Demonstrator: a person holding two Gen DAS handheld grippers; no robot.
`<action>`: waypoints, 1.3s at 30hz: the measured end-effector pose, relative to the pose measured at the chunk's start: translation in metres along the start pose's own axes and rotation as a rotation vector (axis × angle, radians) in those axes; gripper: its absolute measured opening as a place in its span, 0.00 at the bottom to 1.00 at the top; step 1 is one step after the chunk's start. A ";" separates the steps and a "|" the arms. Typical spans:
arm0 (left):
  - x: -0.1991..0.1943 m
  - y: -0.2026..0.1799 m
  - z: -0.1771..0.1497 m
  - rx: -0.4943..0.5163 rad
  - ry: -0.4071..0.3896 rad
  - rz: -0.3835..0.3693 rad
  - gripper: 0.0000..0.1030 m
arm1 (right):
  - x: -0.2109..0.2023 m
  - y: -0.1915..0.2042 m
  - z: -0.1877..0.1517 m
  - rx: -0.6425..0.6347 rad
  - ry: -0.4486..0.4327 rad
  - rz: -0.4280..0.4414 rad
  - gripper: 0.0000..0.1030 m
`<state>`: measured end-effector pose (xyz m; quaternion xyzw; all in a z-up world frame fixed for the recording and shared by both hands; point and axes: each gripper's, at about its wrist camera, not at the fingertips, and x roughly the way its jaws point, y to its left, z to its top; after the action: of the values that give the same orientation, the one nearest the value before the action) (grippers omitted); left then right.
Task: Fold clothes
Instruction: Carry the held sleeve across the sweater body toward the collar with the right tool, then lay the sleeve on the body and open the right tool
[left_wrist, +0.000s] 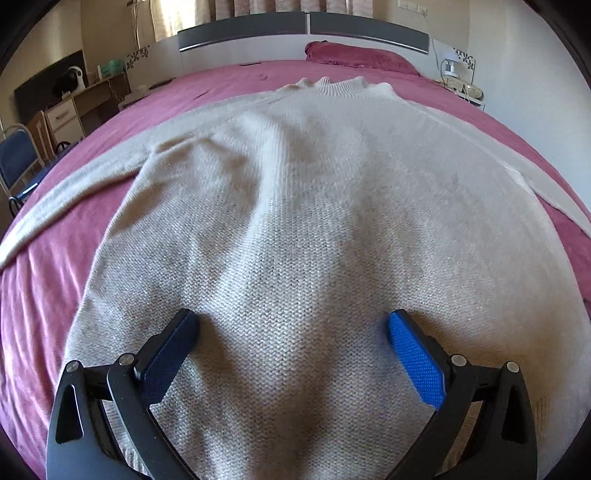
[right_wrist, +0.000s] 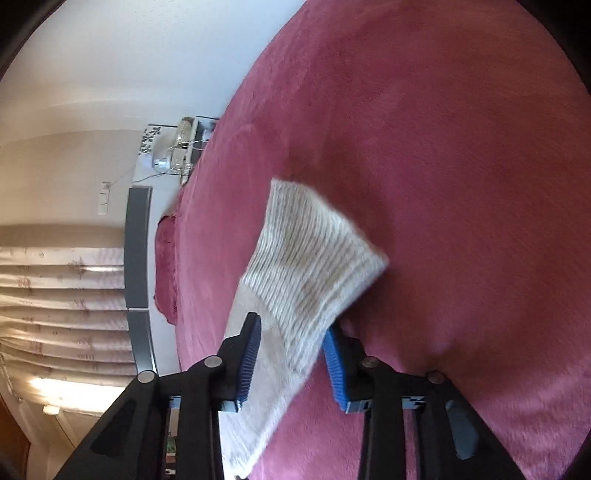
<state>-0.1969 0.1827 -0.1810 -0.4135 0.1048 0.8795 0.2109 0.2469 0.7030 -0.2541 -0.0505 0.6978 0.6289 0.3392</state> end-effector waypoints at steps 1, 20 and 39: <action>0.000 0.001 -0.001 -0.005 -0.004 -0.007 1.00 | 0.003 0.000 0.003 0.008 0.003 -0.012 0.21; -0.006 0.021 -0.011 -0.043 -0.025 -0.062 1.00 | 0.076 0.258 -0.215 -0.563 0.350 0.221 0.04; -0.011 0.061 -0.020 -0.120 -0.054 -0.169 1.00 | 0.220 0.248 -0.570 -1.022 0.765 0.048 0.04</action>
<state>-0.2042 0.1182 -0.1846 -0.4088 0.0109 0.8742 0.2618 -0.2784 0.3117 -0.1747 -0.4114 0.3824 0.8272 -0.0151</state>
